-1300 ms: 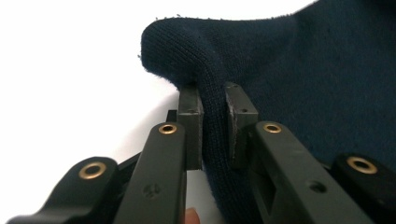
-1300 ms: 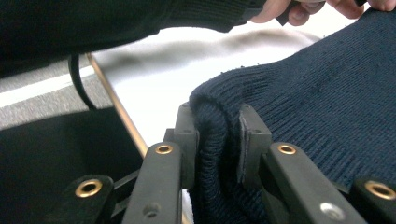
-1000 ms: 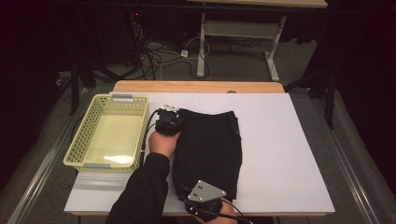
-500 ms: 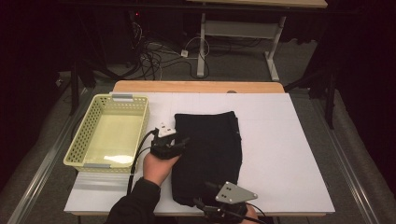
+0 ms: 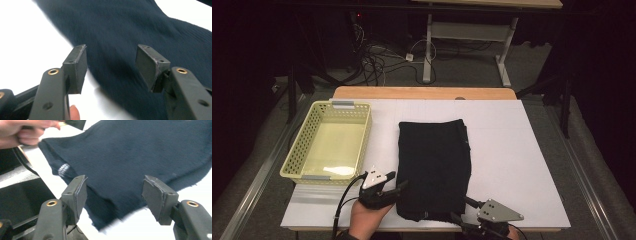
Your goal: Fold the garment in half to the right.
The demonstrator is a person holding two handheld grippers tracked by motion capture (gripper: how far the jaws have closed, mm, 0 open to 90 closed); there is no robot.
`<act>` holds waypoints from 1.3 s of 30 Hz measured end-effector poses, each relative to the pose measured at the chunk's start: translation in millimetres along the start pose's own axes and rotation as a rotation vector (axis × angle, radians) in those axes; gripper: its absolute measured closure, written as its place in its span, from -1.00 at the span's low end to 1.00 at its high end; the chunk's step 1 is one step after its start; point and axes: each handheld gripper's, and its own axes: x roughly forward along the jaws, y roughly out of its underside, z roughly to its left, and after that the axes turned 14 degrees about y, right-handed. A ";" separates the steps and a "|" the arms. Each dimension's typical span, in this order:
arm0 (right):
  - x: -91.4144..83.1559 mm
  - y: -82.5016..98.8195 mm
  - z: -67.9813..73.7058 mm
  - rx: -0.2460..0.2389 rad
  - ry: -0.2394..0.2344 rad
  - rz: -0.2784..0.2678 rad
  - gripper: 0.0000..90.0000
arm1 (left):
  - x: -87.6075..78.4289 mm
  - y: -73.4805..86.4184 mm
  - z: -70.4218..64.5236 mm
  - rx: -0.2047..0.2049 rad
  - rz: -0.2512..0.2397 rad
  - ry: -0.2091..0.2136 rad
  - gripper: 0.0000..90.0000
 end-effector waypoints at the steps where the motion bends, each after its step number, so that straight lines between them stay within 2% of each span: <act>1: -1.3 1.1 -2.8 0.002 0.005 0.001 -0.16 | -3.8 3.1 -1.5 0.002 0.004 0.005 -0.11; 5: -4.3 4.5 -9.1 0.003 0.022 0.006 -0.16 | -14.7 10.1 -11.7 -0.005 0.004 0.027 -0.15; 6: -5.0 5.6 -10.5 0.005 0.026 0.008 -0.16 | -18.5 14.2 -20.7 0.014 0.012 0.041 -0.15; 10: -0.9 12.4 -12.7 0.008 0.021 0.039 -0.14 | -20.0 23.5 -33.4 0.034 0.049 0.065 -0.20; 14: 2.8 13.6 -10.3 -0.006 0.008 0.053 -0.14 | -20.0 25.6 -36.8 0.035 0.059 0.081 -0.20; 17: 11.3 14.6 -6.2 -0.027 -0.014 0.080 -0.13 | -17.9 31.2 -37.5 0.035 0.090 0.081 -0.20; 19: 16.9 15.3 -3.6 -0.042 -0.021 0.098 -0.13 | -13.7 35.3 -35.0 0.028 0.129 0.084 -0.18; 20: 16.9 15.3 -3.6 -0.042 -0.021 0.098 -0.13 | -13.7 35.3 -35.0 0.028 0.129 0.084 -0.12; 21: 20.3 16.1 -2.1 -0.050 -0.027 0.118 -0.12 | -9.8 37.7 -32.6 0.011 0.158 0.093 -0.12; 22: 24.0 17.5 -2.8 -0.030 -0.053 0.122 -0.08 | -9.6 40.3 -30.5 -0.008 0.139 0.111 -0.07; 24: 24.5 17.0 -3.0 -0.032 -0.055 0.121 -0.06 | -9.7 40.6 -30.6 -0.004 0.140 0.125 0.11; 25: 24.9 16.3 -3.1 -0.037 -0.059 0.125 0.00 | -10.1 41.4 -31.2 0.001 0.142 0.147 0.11; 27: 25.5 15.7 -1.7 -0.044 -0.062 0.119 0.24 | -10.3 42.4 -31.3 0.000 0.140 0.161 0.35; 28: 25.6 15.3 -1.3 -0.043 -0.064 0.120 0.31 | -10.6 41.5 -31.0 0.000 0.145 0.170 0.38; 29: 25.6 15.3 -1.3 -0.043 -0.064 0.120 0.31 | -10.6 41.5 -31.0 0.000 0.145 0.170 0.41; 30: 25.8 14.9 -1.3 -0.045 -0.066 0.120 0.40 | -10.8 41.2 -31.3 0.004 0.145 0.172 0.41; 31: 26.4 14.8 -1.6 -0.041 -0.090 0.119 0.67 | -11.6 41.1 -32.0 0.005 0.142 0.170 0.50; 32: 26.4 14.8 -1.6 -0.041 -0.090 0.119 0.67 | -11.6 41.1 -32.0 0.005 0.142 0.170 0.52; 33: 26.8 14.7 -1.5 -0.039 -0.104 0.119 0.78 | -12.8 39.5 -33.0 0.012 0.148 0.162 0.52; 34: 27.0 13.2 2.0 -0.062 -0.109 0.115 0.86 | -15.1 38.4 -33.3 0.024 0.150 0.150 0.54; 37: 27.3 10.1 5.6 -0.092 -0.109 0.108 0.87 | -22.0 38.3 -28.2 0.013 0.137 0.143 0.54; 39: 29.6 7.6 10.3 -0.104 -0.133 0.100 0.87 | -29.3 40.3 -22.1 0.001 0.127 0.126 0.54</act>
